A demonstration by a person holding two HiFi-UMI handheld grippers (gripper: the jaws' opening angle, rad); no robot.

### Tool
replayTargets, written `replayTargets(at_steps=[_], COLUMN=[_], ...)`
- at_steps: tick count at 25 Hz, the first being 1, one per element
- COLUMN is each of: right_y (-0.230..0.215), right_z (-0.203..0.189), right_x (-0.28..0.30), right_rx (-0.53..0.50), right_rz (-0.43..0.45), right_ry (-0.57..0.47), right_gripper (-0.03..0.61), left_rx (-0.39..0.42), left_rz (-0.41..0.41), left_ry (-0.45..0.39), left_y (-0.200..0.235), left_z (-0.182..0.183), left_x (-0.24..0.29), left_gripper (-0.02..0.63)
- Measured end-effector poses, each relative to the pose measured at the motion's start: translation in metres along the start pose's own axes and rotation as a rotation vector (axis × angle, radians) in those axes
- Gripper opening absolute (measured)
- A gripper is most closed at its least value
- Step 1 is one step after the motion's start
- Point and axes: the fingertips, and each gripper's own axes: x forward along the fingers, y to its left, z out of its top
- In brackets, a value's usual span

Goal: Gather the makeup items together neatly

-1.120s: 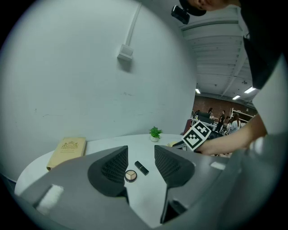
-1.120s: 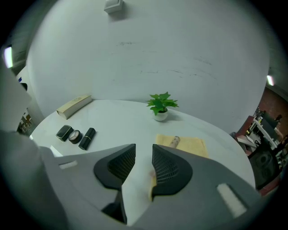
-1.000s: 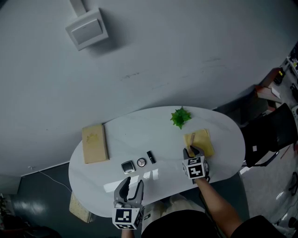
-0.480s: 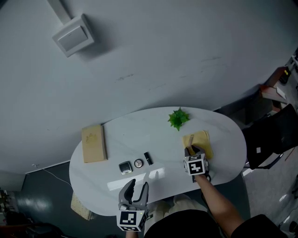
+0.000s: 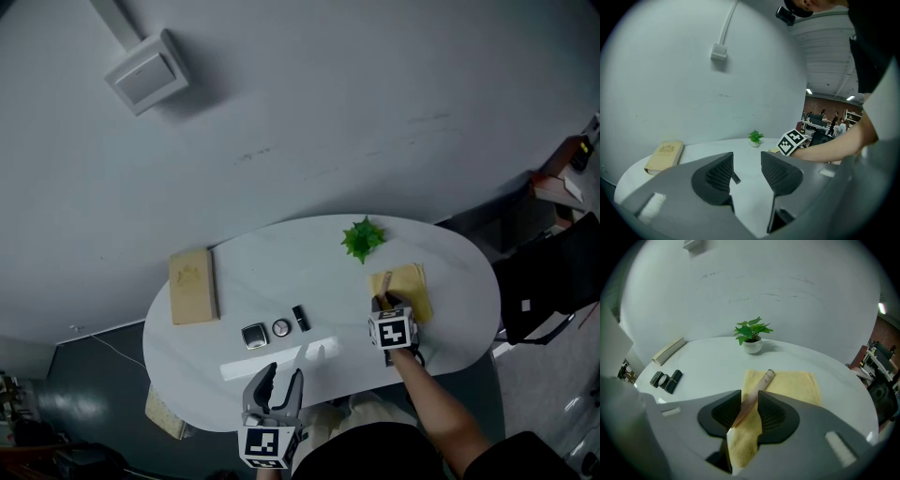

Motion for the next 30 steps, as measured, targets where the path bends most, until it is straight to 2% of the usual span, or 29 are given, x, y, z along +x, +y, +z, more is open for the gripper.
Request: replayTargets(at_steps=[22,27,30], right_y=[-0.009,-0.006,-0.005], right_z=[-0.001,-0.006,-0.007], right_x=[0.009,0.008,0.007], right_rx=[0.044,0.026,0.035], right_rz=[-0.018,-0.053,-0.045], right_ry=[0.003,0.047,0.057], right_gripper=[0.126,0.126,0.123], left_rx=[-0.008,-0.019,-0.007], left_rz=[0.025,0.034,0.031], left_ry=[-0.005,0.002,-0.010], left_y=[0.002,0.004,0.004], left_z=[-0.007,-0.007,-0.007], left_x=[-0.013,-0.016,-0.018], left_gripper=[0.181,0.179,0.179])
